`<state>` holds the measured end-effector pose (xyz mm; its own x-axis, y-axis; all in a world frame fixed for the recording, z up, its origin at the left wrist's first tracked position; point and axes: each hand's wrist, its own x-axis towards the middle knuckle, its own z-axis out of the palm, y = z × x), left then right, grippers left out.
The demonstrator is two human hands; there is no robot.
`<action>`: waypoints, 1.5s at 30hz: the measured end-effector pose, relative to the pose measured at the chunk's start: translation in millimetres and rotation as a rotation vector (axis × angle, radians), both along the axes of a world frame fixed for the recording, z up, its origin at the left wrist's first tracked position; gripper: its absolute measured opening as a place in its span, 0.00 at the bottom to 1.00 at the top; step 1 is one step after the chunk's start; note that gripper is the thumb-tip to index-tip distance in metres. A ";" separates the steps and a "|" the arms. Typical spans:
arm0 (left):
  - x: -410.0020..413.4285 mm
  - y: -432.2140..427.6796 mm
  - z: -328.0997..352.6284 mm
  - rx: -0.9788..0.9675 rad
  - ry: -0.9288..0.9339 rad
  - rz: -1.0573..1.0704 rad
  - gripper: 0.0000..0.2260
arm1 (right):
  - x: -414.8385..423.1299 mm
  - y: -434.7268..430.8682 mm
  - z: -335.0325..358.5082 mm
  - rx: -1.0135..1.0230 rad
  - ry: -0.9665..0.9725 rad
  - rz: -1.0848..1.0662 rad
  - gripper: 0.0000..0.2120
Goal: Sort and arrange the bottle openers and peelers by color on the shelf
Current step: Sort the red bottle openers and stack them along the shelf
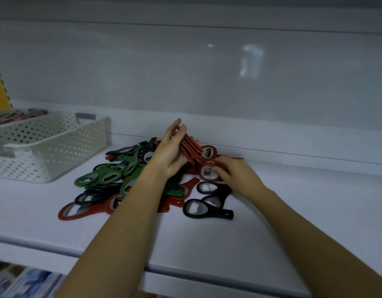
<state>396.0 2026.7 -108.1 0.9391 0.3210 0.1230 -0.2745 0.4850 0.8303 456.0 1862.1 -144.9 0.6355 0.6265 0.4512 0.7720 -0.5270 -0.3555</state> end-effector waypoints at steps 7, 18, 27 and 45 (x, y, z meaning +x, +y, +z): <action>0.4 -5.2 -5.0 0.152 0.065 0.016 0.15 | 1.8 -21.5 19.1 0.569 0.388 -0.082 0.09; -5.2 -23.4 -2.6 0.016 0.192 -0.369 0.16 | -7.2 -15.4 19.5 0.519 0.504 0.117 0.10; -1.1 -24.7 -5.7 0.086 0.180 -0.344 0.21 | 4.4 -8.6 7.7 0.695 0.609 -0.061 0.10; -2.3 -38.7 -12.3 0.589 -0.115 -0.115 0.16 | -8.6 -11.0 11.5 0.764 0.979 0.218 0.06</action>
